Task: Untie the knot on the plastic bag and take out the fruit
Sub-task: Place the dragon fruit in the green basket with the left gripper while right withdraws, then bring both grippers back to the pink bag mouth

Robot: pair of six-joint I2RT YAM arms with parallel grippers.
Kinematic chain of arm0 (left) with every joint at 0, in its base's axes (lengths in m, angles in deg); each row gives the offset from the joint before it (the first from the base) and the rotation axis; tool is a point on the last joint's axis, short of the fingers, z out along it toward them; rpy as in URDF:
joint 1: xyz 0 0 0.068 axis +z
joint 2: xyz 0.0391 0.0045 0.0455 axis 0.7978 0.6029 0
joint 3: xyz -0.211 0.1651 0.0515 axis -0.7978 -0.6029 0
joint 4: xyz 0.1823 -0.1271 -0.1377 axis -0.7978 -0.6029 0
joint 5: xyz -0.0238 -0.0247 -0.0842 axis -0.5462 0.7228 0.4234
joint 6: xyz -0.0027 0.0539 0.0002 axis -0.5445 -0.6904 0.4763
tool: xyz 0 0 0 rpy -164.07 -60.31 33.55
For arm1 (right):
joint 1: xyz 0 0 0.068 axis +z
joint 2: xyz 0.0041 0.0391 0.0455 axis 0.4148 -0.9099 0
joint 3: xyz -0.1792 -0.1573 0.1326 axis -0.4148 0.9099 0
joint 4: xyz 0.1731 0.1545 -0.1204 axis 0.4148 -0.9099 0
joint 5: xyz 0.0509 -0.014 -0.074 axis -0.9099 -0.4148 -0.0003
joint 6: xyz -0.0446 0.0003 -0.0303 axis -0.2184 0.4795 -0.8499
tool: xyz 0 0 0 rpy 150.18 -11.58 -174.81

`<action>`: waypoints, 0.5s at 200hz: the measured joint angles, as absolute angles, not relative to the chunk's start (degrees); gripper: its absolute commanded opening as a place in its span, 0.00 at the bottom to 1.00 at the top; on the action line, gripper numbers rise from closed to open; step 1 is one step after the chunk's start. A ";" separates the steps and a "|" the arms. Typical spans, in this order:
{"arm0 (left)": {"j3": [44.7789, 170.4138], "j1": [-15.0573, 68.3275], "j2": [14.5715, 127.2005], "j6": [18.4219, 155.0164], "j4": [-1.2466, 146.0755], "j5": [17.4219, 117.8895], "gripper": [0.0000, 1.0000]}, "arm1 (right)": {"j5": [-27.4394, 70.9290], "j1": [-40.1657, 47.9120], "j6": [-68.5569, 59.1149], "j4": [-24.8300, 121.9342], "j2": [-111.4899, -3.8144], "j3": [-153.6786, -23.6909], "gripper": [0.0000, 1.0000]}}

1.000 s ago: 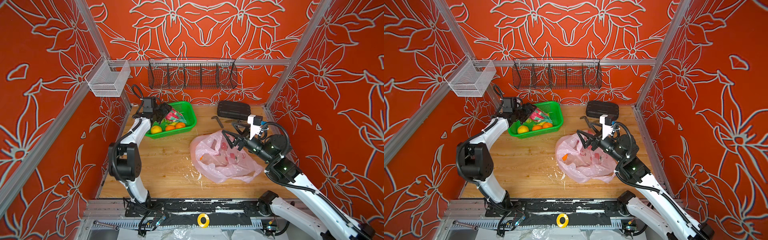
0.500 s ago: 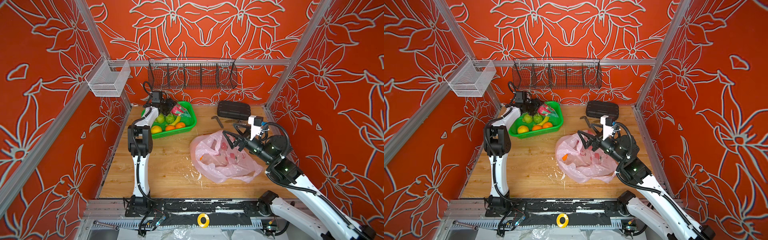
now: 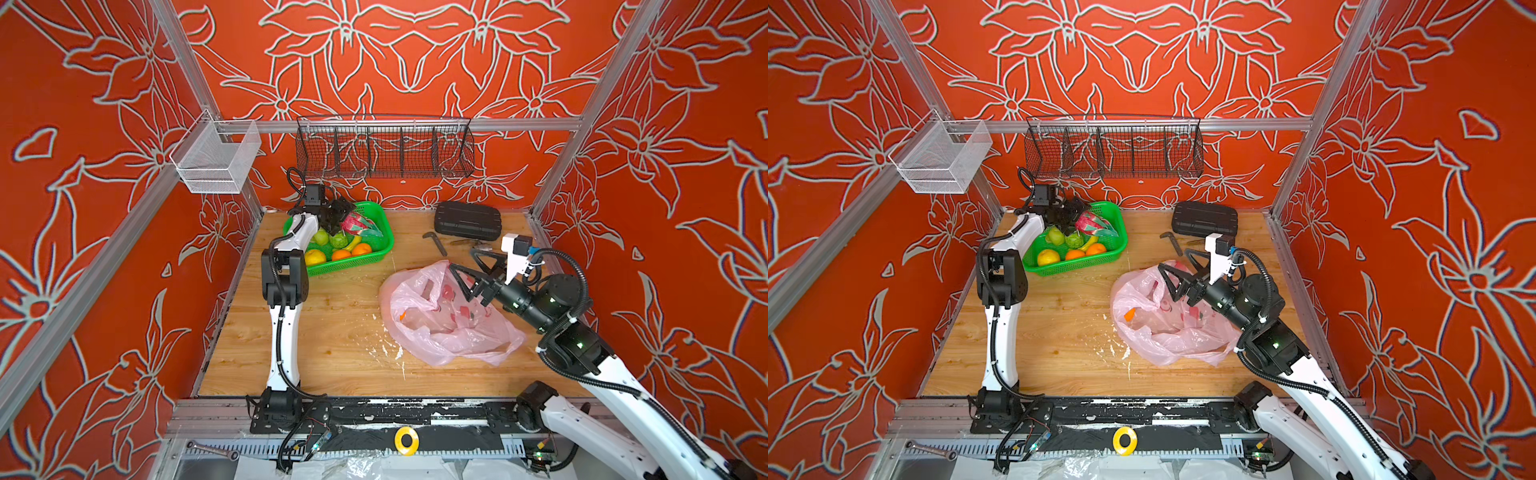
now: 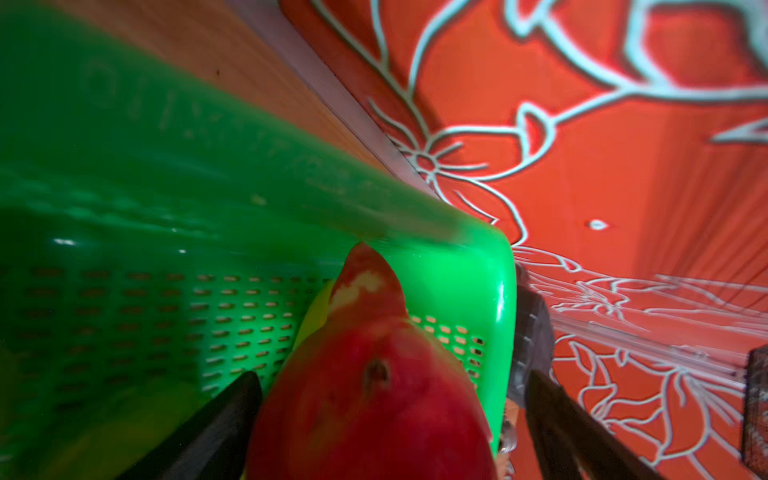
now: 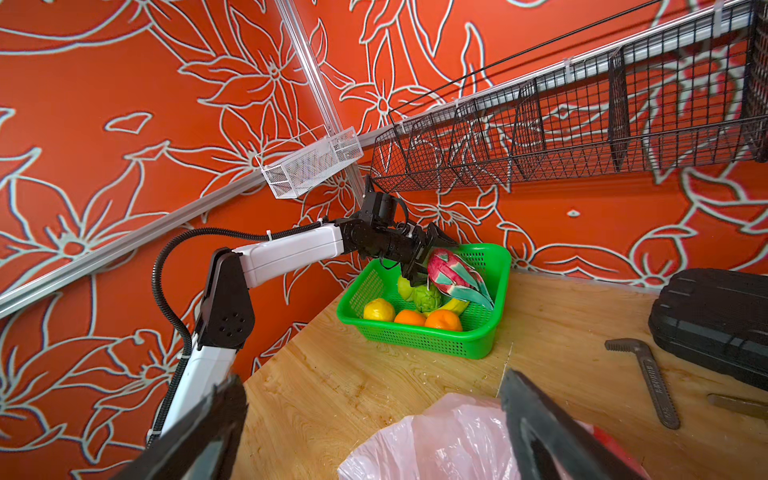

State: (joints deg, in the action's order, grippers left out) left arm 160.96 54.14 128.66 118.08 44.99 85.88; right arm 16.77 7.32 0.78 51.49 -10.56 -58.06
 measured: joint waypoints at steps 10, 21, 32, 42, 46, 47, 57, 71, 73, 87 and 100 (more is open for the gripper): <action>160.67 54.16 128.64 117.88 45.15 86.01 0.97 | 16.86 7.32 0.80 51.14 -10.52 -58.06 0.97; 159.78 54.18 128.18 117.60 45.47 86.05 0.97 | 17.01 7.32 0.80 50.86 -10.52 -58.06 0.97; 158.18 54.23 127.11 117.40 45.67 86.10 0.97 | 17.23 7.32 0.80 50.69 -10.52 -58.06 0.97; 156.45 54.23 125.78 117.20 45.67 86.10 0.97 | 17.47 7.32 0.80 50.58 -10.47 -58.06 0.97; 155.73 54.23 125.19 117.03 45.65 86.08 0.97 | 17.51 7.32 0.80 50.51 -10.47 -58.06 0.97; 155.58 54.23 125.05 117.03 45.63 86.05 0.97 | 17.51 7.32 0.80 50.49 -10.45 -58.06 0.97; 153.42 54.23 123.20 116.81 45.58 86.10 0.97 | 17.62 7.32 0.80 50.44 -10.43 -58.06 0.97; 150.22 54.20 120.16 116.50 45.76 86.18 0.97 | 17.78 7.32 0.85 50.42 -10.43 -58.06 0.97; 149.90 54.20 119.87 116.44 45.80 86.18 0.97 | 17.80 7.35 0.85 50.42 -10.43 -58.06 0.97; 147.19 54.20 116.40 116.33 46.02 86.21 0.97 | 17.84 7.32 0.98 50.40 -10.41 -58.06 0.97; 145.07 54.20 112.99 116.07 46.50 86.18 0.98 | 17.86 7.32 1.11 50.34 -10.34 -58.06 0.97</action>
